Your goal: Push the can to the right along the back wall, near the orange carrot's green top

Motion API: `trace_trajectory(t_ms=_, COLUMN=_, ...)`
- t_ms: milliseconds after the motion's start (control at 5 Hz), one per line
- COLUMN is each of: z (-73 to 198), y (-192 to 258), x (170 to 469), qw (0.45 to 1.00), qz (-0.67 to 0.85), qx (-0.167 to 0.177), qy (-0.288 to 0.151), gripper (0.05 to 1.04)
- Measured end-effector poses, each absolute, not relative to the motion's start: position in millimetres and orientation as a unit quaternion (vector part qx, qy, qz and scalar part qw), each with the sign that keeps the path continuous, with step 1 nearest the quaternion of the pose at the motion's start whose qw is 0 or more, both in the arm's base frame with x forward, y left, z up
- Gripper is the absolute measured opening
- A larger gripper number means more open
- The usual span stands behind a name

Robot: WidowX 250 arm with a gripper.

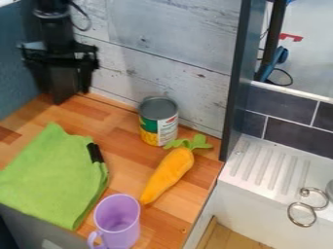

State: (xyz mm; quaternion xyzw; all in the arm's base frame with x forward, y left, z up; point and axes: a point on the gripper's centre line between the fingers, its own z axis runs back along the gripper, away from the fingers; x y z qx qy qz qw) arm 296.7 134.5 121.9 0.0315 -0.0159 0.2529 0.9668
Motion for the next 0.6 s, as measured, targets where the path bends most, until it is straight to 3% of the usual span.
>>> trace_trajectory(t_ms=400, z=136, y=101, x=242, qw=0.997, qz=0.078, qx=-0.002, qy=0.02, gripper=1.001)
trace_trajectory(t_ms=600, z=139, y=76, x=225, qw=0.999, qz=0.015, qx=0.011, qy=0.039, gripper=1.001)
